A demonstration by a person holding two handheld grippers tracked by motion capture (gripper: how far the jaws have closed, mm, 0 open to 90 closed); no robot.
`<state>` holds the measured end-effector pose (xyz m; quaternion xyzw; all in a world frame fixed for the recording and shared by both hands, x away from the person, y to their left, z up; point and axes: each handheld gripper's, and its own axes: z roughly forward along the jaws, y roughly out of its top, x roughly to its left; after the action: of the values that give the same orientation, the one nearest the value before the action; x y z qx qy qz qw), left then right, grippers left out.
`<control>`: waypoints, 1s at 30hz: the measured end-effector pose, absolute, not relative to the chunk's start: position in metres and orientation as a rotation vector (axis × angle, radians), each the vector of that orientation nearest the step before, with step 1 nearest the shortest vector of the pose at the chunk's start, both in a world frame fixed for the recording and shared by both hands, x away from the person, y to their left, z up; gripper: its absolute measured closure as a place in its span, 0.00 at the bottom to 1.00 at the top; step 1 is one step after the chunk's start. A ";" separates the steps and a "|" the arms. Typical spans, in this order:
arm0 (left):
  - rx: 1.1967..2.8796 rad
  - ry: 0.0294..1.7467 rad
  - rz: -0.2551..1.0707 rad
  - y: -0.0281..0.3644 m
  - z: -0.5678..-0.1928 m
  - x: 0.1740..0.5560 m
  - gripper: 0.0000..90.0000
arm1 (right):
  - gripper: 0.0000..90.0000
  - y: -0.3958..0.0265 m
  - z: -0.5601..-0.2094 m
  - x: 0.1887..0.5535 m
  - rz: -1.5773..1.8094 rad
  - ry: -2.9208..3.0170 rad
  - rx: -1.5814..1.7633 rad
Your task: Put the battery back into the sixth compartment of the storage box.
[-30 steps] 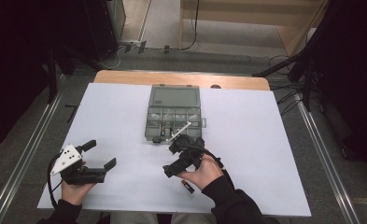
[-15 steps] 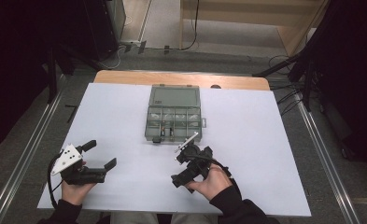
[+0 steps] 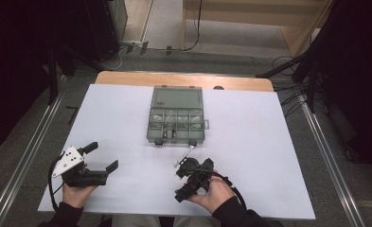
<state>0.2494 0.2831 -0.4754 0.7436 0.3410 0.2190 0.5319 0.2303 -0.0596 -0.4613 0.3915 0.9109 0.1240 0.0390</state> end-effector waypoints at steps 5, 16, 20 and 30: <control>1.771 0.813 0.523 0.283 -0.475 0.249 0.00 | 0.07 -0.057 -0.467 0.227 0.353 2.817 1.196; 1.772 0.814 0.524 0.283 -0.475 0.249 0.00 | 0.28 -0.058 -0.472 0.224 0.311 2.875 1.183; 1.775 0.814 0.522 0.283 -0.476 0.249 0.00 | 0.41 -0.059 -0.473 0.225 0.301 2.894 1.176; 1.773 0.814 0.524 0.283 -0.475 0.249 0.00 | 0.68 -0.058 -0.471 0.224 0.273 2.901 1.157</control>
<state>0.2490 0.2833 -0.4752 0.7431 0.3411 0.2199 0.5320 0.2240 -0.0584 -0.4713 0.3691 0.9253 0.0870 0.0034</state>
